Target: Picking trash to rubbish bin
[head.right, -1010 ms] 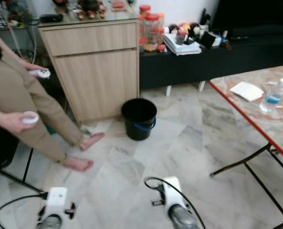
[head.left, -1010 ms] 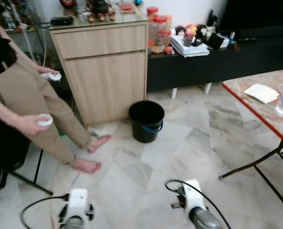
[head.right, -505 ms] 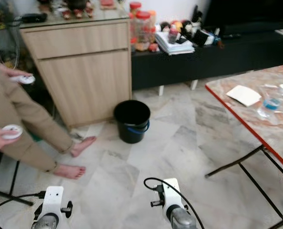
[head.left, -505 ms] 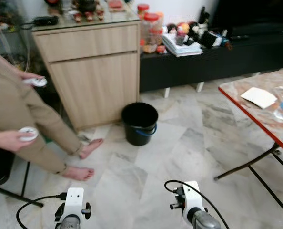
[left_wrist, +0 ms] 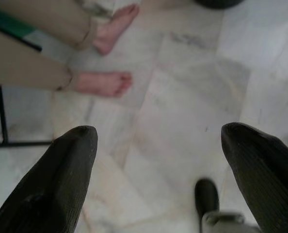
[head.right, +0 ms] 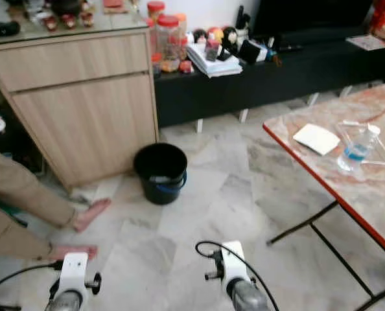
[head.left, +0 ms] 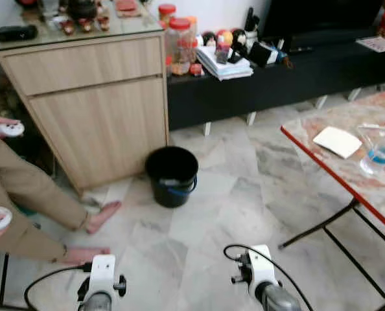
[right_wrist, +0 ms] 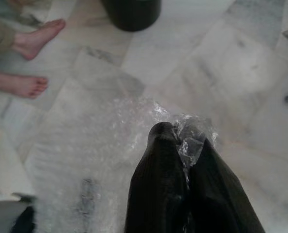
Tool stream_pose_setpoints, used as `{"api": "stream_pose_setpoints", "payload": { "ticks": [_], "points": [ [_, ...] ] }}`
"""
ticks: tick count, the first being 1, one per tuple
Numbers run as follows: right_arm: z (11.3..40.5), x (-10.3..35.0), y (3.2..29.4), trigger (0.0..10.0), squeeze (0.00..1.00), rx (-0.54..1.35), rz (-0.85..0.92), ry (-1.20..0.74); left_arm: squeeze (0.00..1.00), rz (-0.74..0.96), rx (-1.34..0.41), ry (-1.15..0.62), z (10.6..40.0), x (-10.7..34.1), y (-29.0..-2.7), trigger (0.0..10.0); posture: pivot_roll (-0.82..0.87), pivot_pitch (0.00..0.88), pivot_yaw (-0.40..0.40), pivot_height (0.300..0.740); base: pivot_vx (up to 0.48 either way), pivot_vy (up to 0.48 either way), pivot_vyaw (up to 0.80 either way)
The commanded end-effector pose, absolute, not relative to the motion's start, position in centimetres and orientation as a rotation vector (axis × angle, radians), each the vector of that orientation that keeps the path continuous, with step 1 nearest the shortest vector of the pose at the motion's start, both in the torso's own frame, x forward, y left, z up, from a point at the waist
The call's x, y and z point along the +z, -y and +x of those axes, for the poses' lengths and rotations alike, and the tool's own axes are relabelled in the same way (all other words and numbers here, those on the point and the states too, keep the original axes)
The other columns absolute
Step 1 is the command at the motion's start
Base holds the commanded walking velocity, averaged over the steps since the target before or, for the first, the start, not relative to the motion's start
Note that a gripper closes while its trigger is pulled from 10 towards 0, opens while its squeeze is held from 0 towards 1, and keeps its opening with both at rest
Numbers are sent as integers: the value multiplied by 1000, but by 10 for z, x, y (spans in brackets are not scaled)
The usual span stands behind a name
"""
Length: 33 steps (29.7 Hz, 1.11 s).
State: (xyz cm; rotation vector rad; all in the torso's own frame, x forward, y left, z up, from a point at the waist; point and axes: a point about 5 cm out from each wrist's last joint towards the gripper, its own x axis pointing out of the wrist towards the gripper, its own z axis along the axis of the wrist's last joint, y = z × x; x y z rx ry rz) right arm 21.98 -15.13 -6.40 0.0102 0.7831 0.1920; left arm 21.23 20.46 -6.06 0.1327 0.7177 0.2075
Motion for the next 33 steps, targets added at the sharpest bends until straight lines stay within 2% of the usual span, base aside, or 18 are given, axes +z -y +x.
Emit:
{"api": "stream_pose_setpoints", "payload": {
  "ticks": [1, 6, 33],
  "points": [
    [217, -65, 159, 10000, 0, 185, -7, -790, 0, 121, 200, -733, 210, -63, -199, 10000, 48, 95, -42, 740, 480, 0, 0],
    [212, -68, 160, 10000, 0, 185, -37, -805, 0, 116, 201, -732, 210, -63, -198, 10000, 49, 82, -41, 740, 480, 0, 611],
    [208, -70, 161, 10000, 0, 195, -26, -804, 0, 132, 178, -725, 213, -62, -198, 10000, 44, 50, -22, 740, 480, 0, 24]
  ]
}}
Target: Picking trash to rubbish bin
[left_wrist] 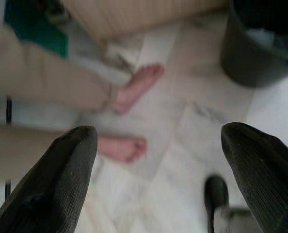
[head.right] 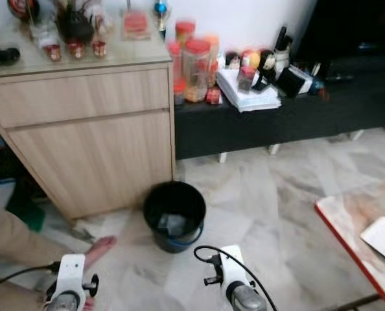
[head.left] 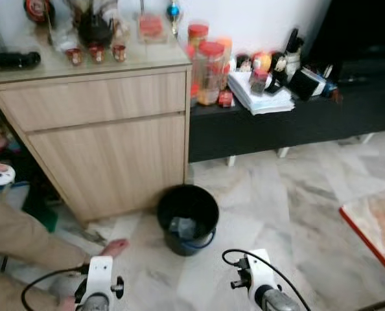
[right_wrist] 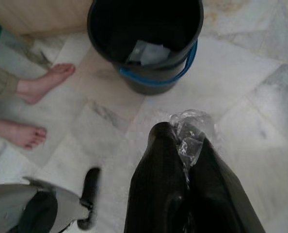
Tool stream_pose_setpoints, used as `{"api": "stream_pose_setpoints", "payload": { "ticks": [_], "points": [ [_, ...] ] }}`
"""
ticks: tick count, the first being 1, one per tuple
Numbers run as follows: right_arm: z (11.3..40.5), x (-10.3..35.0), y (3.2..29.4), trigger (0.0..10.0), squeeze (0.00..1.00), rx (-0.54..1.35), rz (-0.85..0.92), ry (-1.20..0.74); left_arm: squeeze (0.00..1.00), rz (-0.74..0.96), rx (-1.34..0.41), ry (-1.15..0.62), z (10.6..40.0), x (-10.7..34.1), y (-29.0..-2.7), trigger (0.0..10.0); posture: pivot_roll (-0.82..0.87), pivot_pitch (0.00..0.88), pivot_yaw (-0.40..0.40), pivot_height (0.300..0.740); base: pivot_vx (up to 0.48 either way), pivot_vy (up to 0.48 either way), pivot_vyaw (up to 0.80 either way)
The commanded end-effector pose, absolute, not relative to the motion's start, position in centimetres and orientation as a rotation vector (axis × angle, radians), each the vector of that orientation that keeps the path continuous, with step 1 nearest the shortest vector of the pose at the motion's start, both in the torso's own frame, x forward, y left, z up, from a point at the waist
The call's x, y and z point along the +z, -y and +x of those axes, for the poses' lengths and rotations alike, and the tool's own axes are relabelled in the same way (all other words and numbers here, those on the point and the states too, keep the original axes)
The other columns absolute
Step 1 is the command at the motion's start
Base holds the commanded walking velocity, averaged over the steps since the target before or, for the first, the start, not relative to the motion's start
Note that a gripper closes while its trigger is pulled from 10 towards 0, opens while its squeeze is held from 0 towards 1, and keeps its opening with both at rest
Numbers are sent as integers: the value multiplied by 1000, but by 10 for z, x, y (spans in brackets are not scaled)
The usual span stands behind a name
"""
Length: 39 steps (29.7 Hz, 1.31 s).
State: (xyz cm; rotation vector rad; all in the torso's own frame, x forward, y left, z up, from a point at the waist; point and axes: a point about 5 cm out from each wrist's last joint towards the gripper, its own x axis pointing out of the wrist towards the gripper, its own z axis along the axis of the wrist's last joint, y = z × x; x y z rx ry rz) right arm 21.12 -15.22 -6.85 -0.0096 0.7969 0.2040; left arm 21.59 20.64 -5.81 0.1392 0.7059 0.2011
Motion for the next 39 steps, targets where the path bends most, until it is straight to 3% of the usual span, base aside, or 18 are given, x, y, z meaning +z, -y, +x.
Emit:
{"api": "stream_pose_setpoints", "payload": {
  "ticks": [1, 5, 17, 23, 27, 39],
  "points": [
    [209, -70, 160, 10000, 0, 201, -30, -803, 0, 133, 177, -725, 213, -62, -198, 10000, 44, 50, -22, 740, 480, 0, 800],
    [209, -69, 159, 10000, 0, 195, -23, -802, 0, 134, 176, -724, 213, -62, -198, 10000, 45, 49, -23, 740, 480, 0, 800],
    [215, -65, 157, 10000, 0, 218, -19, -773, 0, 154, 151, -717, 214, -61, -195, 10000, 49, 59, -31, 740, 480, 0, 0],
    [238, -48, 146, 10000, 0, 321, -45, -656, 0, 175, 71, -591, 235, -46, -182, 10000, 46, 63, -30, 740, 432, 0, 0],
    [252, -36, 137, 10000, 0, 382, -16, -579, 0, 168, 16, -483, 251, -32, -173, 10000, 50, 70, -29, 740, 0, 0, 0],
    [254, -30, 114, 10000, 0, 580, 71, -573, 0, 185, -47, -444, 256, -27, -163, 10000, 57, 82, -34, 740, 0, 0, 0]
  ]
}}
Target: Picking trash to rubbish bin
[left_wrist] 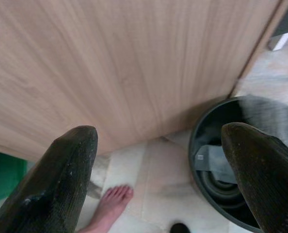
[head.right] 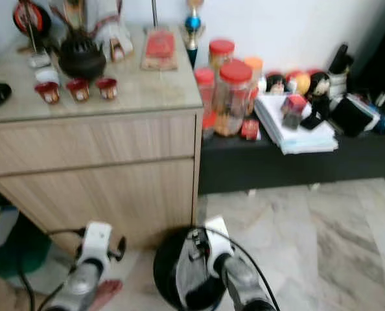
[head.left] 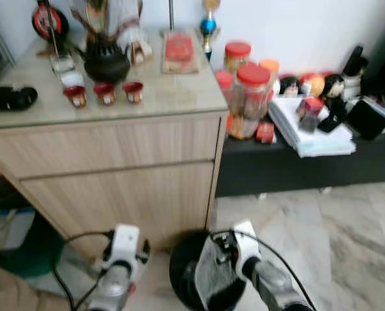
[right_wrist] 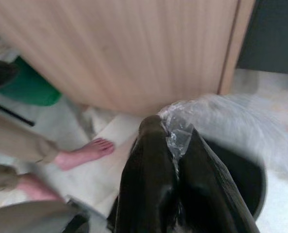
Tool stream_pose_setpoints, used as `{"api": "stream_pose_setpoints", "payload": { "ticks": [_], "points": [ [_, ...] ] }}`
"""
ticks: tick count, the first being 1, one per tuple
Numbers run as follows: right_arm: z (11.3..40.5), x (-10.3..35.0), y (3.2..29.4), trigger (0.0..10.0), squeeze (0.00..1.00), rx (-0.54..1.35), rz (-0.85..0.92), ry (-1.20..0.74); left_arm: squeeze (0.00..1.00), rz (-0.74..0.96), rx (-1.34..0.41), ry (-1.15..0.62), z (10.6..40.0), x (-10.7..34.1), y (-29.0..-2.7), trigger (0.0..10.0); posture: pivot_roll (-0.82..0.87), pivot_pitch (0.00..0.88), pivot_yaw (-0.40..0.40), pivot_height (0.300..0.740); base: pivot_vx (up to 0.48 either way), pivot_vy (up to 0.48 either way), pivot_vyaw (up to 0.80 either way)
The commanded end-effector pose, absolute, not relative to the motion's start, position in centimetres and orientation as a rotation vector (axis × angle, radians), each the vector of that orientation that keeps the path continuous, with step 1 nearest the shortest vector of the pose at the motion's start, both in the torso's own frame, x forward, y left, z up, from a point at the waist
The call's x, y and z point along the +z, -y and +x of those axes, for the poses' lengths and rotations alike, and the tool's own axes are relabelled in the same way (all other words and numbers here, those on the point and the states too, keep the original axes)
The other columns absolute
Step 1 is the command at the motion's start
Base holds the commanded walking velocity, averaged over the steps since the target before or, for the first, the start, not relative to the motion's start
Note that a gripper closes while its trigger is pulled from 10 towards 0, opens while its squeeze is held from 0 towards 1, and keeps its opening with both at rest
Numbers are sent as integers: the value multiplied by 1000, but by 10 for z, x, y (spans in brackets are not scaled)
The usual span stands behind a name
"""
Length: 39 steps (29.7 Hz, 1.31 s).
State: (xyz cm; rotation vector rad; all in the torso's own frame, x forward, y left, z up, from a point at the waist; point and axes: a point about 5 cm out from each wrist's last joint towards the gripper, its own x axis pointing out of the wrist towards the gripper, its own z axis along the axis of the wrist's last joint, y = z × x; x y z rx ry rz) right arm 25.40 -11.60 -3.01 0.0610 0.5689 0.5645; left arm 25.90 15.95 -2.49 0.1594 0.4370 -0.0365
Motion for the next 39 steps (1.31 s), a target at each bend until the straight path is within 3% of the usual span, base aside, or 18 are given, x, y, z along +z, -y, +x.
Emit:
{"api": "stream_pose_setpoints", "payload": {
  "ticks": [1, 16, 27, 39],
  "points": [
    [255, -28, 112, 10000, 0, 598, 80, -566, 0, 186, -47, -444, 256, -27, -163, 10000, 57, 82, -34, 740, 0, 0, 0],
    [279, 5, 82, 10000, 0, 811, 140, -408, 0, 183, -43, -432, 258, -25, -164, 10000, 51, 69, -39, 740, 0, 0, 0],
    [289, 13, 81, 10000, 0, 733, 117, -357, 0, 177, -42, -439, 256, -27, -161, 10000, 54, 60, -50, 740, 0, 0, 0],
    [292, 9, 77, 10000, 0, 611, 19, -398, 0, 156, -31, -435, 253, -28, -156, 10000, 75, 114, -82, 740, 0, 0, 0]
  ]
}}
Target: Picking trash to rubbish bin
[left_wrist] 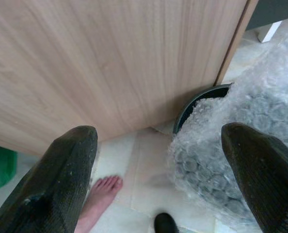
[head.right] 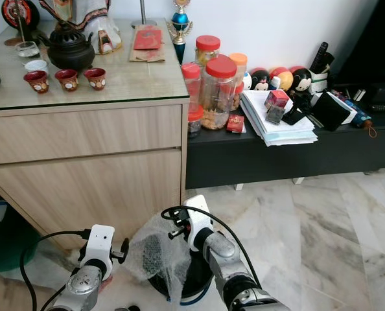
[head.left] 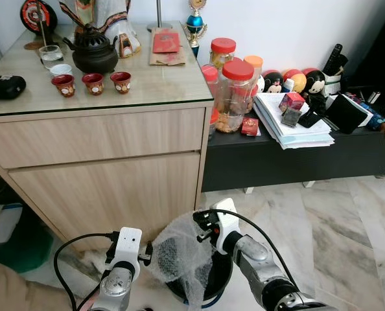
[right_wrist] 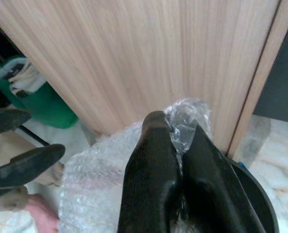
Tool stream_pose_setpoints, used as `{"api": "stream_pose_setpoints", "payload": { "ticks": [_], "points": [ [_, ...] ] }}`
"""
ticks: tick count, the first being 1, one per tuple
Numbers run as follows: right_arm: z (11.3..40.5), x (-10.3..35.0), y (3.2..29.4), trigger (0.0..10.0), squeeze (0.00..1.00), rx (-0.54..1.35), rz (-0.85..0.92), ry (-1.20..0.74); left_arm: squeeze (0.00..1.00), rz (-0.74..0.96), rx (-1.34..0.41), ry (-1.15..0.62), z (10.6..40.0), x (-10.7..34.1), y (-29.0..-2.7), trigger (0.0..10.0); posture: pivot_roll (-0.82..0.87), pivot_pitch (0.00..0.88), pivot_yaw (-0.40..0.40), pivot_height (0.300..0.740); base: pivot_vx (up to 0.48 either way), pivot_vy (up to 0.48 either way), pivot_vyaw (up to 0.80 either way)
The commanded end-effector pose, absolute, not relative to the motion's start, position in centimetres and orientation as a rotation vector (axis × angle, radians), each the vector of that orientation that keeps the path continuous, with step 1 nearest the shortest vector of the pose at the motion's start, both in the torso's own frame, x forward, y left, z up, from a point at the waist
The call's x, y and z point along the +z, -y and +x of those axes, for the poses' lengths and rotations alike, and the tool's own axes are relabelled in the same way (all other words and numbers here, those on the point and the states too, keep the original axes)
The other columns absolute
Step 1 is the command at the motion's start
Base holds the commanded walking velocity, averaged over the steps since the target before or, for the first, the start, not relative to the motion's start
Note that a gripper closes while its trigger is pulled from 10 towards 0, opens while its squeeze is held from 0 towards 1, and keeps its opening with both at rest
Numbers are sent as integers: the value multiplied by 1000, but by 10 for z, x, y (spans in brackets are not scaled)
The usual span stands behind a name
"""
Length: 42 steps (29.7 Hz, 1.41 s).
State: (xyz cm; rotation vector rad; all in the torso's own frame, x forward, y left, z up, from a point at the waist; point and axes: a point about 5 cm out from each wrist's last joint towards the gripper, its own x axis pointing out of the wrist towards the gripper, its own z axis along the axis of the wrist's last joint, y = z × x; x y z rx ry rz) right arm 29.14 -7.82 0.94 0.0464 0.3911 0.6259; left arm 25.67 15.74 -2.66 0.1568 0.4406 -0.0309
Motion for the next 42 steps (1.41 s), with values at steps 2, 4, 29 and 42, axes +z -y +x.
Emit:
{"api": "stream_pose_setpoints", "payload": {
  "ticks": [2, 4, 29, 42],
  "points": [
    [292, 8, 78, 10000, 0, 600, 8, -400, 0, 154, -30, -434, 253, -28, -155, 10000, 78, 118, -82, 740, 0, 0, 0],
    [292, 8, 78, 10000, 0, 582, 8, -405, 0, 150, -30, -436, 253, -29, -155, 10000, 78, 120, -84, 740, 0, 0, 0],
    [293, 3, 82, 10000, 0, 477, -55, -432, 0, 146, -21, -441, 250, -30, -157, 10000, 89, 133, -91, 740, 0, 0, 0],
    [291, 2, 83, 10000, 0, 472, -61, -438, 0, 144, -19, -441, 249, -31, -156, 10000, 91, 138, -96, 740, 0, 0, 0]
  ]
}}
